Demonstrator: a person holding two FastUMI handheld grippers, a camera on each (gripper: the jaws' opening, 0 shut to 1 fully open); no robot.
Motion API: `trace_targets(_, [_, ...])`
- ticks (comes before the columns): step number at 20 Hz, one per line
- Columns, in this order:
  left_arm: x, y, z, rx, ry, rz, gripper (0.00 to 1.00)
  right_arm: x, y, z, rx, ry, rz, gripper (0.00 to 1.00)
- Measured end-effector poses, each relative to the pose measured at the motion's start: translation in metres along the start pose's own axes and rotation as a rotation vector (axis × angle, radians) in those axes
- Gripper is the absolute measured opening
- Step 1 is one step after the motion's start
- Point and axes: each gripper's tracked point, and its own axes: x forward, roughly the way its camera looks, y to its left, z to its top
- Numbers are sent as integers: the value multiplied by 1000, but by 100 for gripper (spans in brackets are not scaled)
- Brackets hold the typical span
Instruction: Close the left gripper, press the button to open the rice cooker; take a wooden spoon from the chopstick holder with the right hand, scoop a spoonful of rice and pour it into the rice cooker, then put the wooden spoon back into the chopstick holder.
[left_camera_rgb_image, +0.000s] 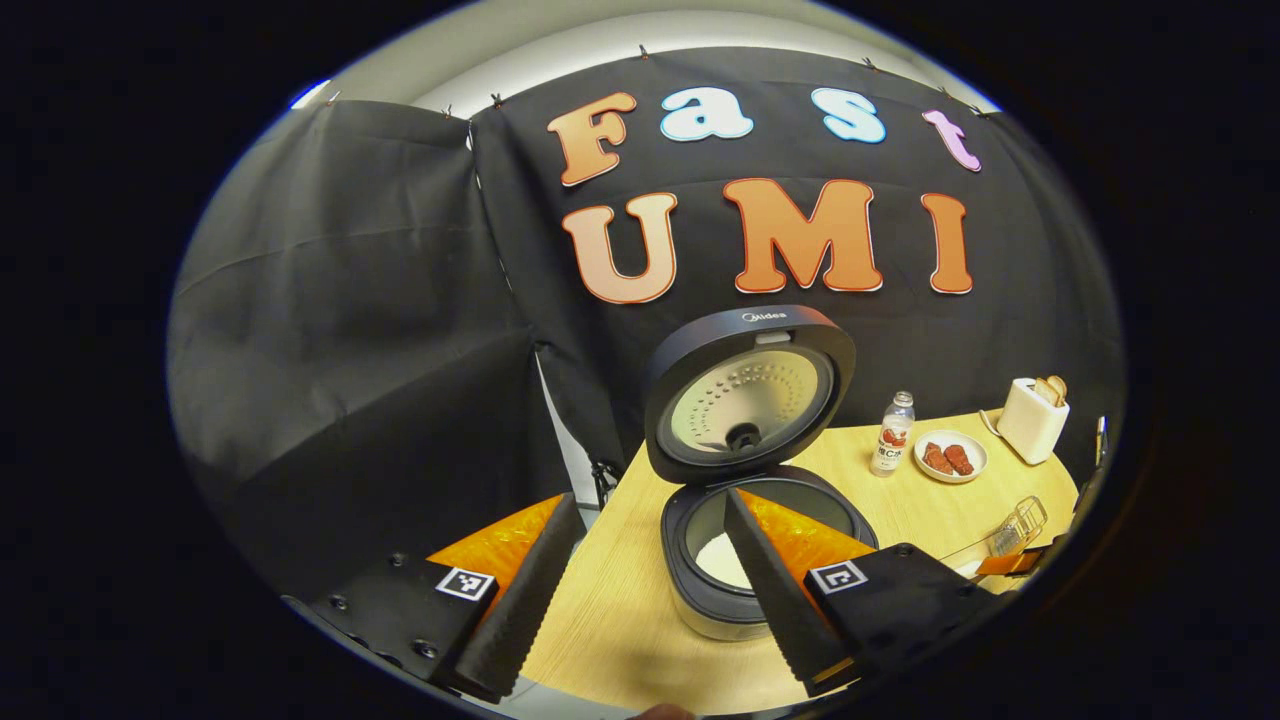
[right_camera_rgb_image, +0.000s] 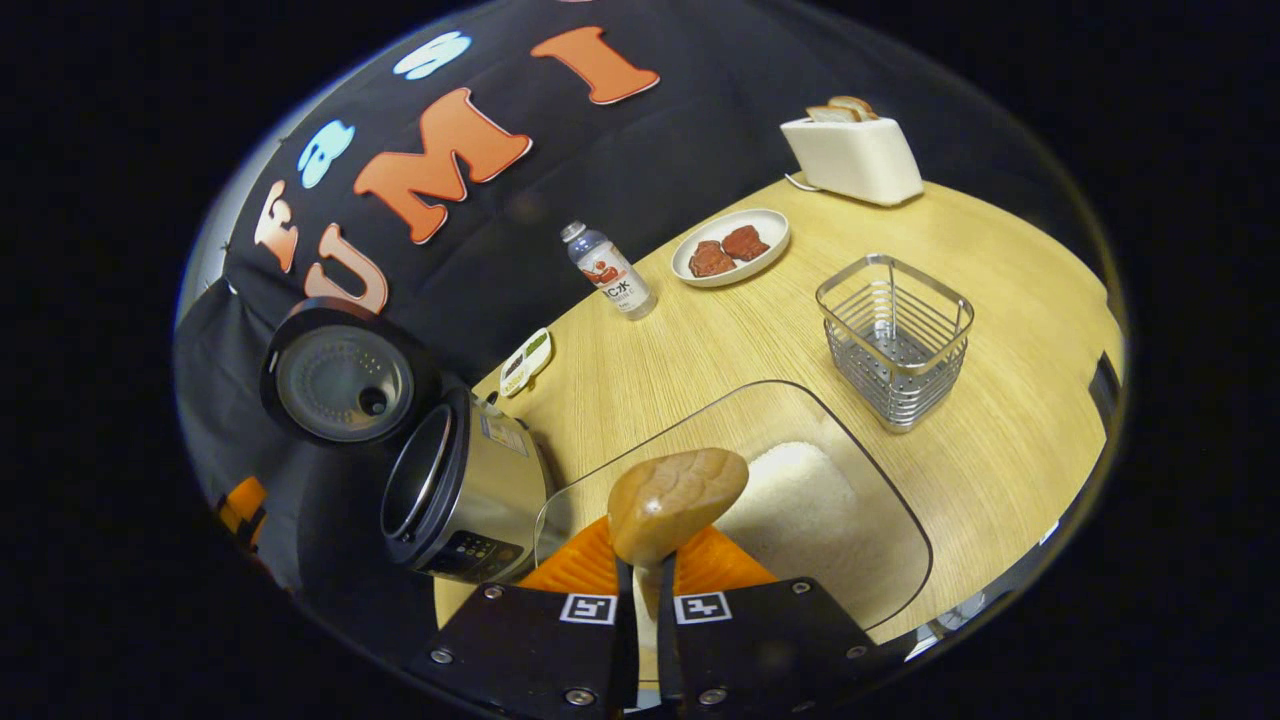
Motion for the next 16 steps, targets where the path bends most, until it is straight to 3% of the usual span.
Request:
trace_targets(9, [-3, -35, 8, -50, -9, -23, 99, 4, -12, -1, 154, 91, 76, 7])
trace_targets(16, [-14, -37, 8, -64, -5, 22, 99, -12, -33, 30, 299, 79, 151, 7])
